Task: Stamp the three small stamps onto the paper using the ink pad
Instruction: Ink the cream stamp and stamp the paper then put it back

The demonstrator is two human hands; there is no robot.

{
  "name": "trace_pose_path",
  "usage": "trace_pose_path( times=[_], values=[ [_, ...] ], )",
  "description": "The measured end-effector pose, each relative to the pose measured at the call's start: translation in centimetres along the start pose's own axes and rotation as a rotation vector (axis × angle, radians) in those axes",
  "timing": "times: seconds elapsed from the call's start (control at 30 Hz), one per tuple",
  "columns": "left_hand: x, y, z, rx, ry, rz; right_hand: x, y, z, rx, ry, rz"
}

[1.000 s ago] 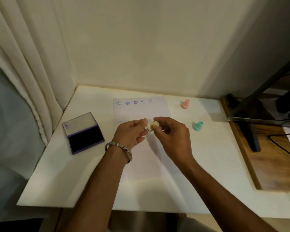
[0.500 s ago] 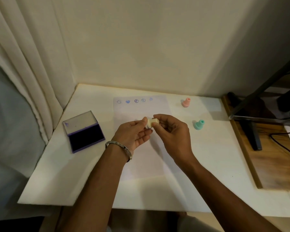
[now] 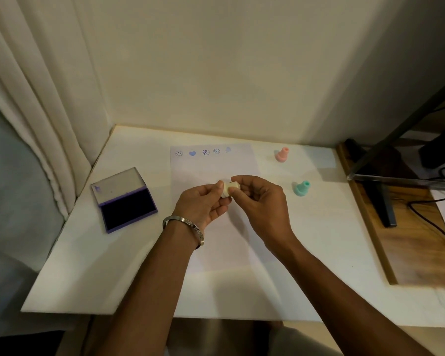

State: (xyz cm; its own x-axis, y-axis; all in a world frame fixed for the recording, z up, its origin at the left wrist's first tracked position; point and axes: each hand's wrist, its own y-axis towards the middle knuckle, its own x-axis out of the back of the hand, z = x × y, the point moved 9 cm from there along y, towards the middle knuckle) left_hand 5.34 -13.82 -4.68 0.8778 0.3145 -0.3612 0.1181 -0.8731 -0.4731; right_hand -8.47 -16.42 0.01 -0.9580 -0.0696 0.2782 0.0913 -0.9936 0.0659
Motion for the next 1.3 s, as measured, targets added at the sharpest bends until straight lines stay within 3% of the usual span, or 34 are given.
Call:
trace_pose_path(
  times=[0.23,0.37,0.63,0.83,1.1,1.3],
  values=[
    [0.5,0.7,-0.5,-0.048,0.131,-0.105,0.9,0.7,0.6,0.064,-0.211,-0.027],
    [1.6,0.8,-0.7,-0.016,0.077,-0.176,3.3,1.6,0.6,0.097,-0.429,-0.095],
    [1.7,0.7,-0.6,0.026,0.056,-0.178,5.2,4.8,1.7,0.229,-0.936,-0.129],
    [1.4,0.7,-0.4,0.049,0.044,-0.159,5.1,7.4,1.5,0.216,-1.292,-0.072],
    [1.4,0.6,-0.5,0.048,0.061,-0.162,5.3,8.5,-0.1,0.158,-1.314,0.007],
    [1.6,0.8,-0.4,0.040,0.070,-0.167,5.9,8.3,0.5,0.198,-1.123,-0.059]
  ],
)
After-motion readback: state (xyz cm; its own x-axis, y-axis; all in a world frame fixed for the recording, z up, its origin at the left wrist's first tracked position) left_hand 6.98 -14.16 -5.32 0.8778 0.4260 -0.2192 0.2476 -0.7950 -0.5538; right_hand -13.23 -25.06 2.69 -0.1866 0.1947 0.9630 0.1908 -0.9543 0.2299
